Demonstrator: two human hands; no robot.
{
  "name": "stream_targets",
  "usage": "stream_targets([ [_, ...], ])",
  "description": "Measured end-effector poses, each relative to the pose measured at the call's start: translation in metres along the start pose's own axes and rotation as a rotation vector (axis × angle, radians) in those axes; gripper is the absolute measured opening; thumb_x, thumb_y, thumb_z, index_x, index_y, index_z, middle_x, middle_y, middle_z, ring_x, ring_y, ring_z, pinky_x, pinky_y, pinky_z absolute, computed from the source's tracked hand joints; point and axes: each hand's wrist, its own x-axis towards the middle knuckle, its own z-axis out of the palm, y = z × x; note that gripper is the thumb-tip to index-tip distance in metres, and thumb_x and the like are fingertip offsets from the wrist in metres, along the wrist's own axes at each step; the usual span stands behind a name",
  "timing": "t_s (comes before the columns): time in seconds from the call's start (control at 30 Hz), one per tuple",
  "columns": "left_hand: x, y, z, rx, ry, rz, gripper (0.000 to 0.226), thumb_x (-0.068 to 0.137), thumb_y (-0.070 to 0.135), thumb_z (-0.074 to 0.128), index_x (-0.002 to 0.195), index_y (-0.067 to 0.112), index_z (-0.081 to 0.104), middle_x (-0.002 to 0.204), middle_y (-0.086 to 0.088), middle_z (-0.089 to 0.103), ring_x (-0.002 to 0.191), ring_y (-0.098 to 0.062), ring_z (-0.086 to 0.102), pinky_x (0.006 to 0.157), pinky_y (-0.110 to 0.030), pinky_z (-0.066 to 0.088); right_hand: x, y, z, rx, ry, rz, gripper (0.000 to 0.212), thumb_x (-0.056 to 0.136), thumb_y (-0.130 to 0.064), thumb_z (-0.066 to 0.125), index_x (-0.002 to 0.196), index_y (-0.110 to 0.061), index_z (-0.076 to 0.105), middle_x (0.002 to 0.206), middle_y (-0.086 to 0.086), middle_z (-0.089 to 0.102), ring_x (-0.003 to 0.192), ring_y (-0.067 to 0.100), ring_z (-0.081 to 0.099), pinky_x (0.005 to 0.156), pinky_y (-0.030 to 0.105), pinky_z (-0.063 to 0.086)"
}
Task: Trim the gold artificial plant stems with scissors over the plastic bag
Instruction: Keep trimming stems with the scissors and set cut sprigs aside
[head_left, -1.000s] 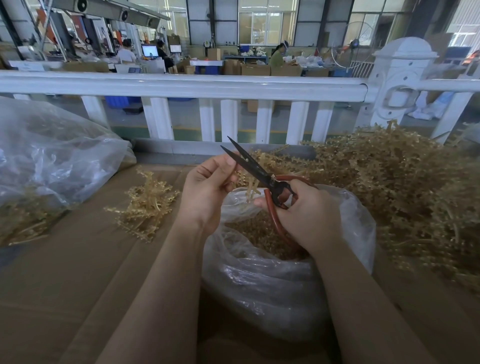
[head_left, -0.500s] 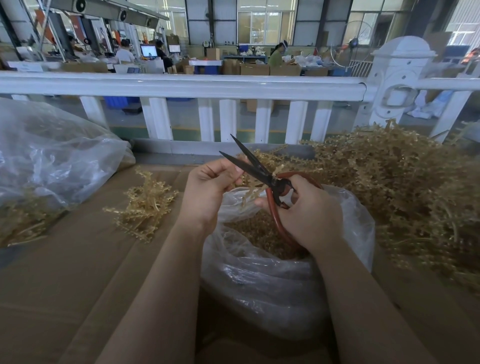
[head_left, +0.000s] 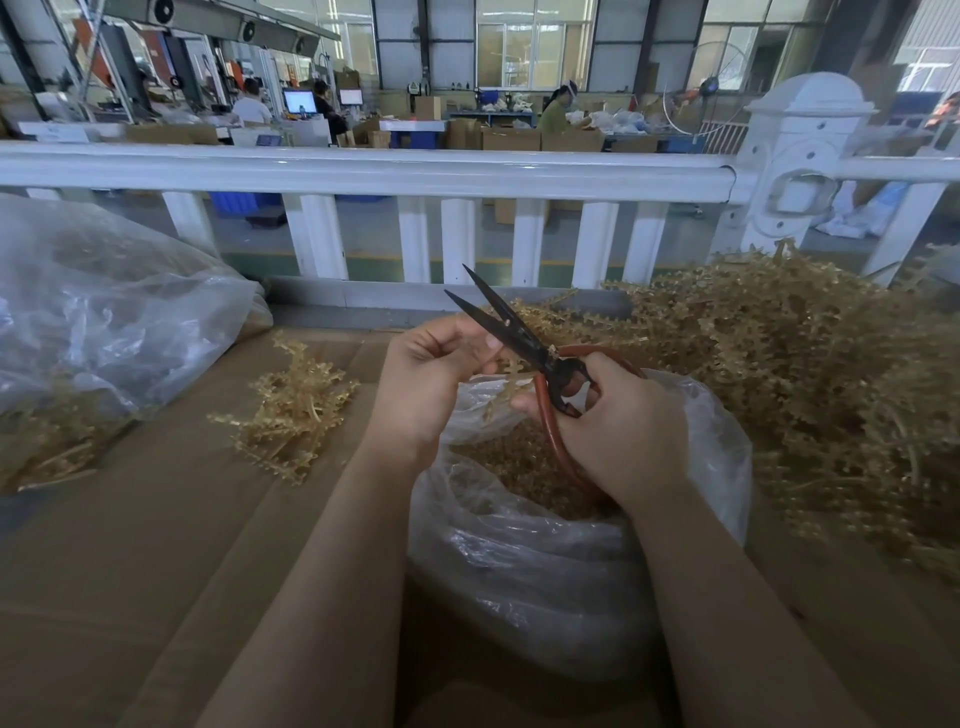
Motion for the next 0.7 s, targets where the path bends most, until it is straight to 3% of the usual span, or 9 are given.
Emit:
stream_targets([
  [0.2, -0.0002, -0.0009, 0.0013, -0.057, -0.018, -0.030, 0.009, 0.090, 0.003, 0.063, 0.089, 0.007, 0.072, 0.086, -0.014, 0.066, 0.077, -0.021, 0.057, 0.078, -0.027, 0.052, 0.0005, 0.0001, 0.0010, 0.028, 0.016, -0.003, 0.061, 0.076, -0.081, 0.054, 0.070, -0.021, 0.057, 0.061, -0.011, 0.058, 0.054, 0.011, 0.055, 0.051, 0.029, 0.049],
  [0.33, -0.0004, -0.0016, 0.0019, -0.090, -0.015, -0.052, 0.011, 0.084, 0.009, 0.066, 0.091, 0.002, 0.068, 0.080, -0.011, 0.063, 0.072, -0.016, 0.056, 0.075, -0.026, 0.049, 0.0008, 0.0009, 0.0016, 0.036, 0.005, 0.014, 0.066, 0.074, -0.087, 0.050, 0.068, -0.022, 0.058, 0.060, -0.012, 0.058, 0.054, 0.007, 0.054, 0.050, 0.024, 0.046],
  [0.47, 0.0005, -0.0013, 0.0013, -0.138, -0.007, -0.093, 0.007, 0.091, 0.006, 0.061, 0.088, 0.009, 0.067, 0.082, -0.002, 0.068, 0.075, -0.012, 0.063, 0.076, -0.025, 0.051, 0.0010, 0.0010, 0.0025, 0.076, -0.021, 0.033, 0.068, 0.071, -0.090, 0.047, 0.071, -0.023, 0.061, 0.063, -0.013, 0.060, 0.058, 0.003, 0.056, 0.053, 0.022, 0.046],
  [0.6, 0.0035, -0.0038, -0.0037, -0.390, -0.042, -0.199, 0.015, 0.099, 0.013, 0.050, 0.089, 0.016, 0.062, 0.105, -0.006, 0.071, 0.104, -0.023, 0.068, 0.093, -0.042, 0.054, 0.0008, 0.0027, 0.0025, 0.231, -0.016, 0.188, 0.059, 0.067, -0.088, 0.056, 0.077, -0.031, 0.064, 0.066, -0.019, 0.064, 0.068, -0.002, 0.062, 0.055, 0.009, 0.041],
  [0.7, 0.0053, -0.0031, -0.0075, -0.562, -0.071, -0.238, 0.020, 0.104, 0.017, 0.041, 0.091, 0.017, 0.057, 0.111, -0.008, 0.071, 0.105, -0.025, 0.069, 0.091, -0.042, 0.056, 0.0020, 0.0030, 0.0019, 0.349, 0.023, 0.282, 0.061, 0.065, -0.088, 0.056, 0.074, -0.029, 0.064, 0.064, -0.016, 0.064, 0.071, -0.001, 0.062, 0.058, 0.017, 0.044],
])
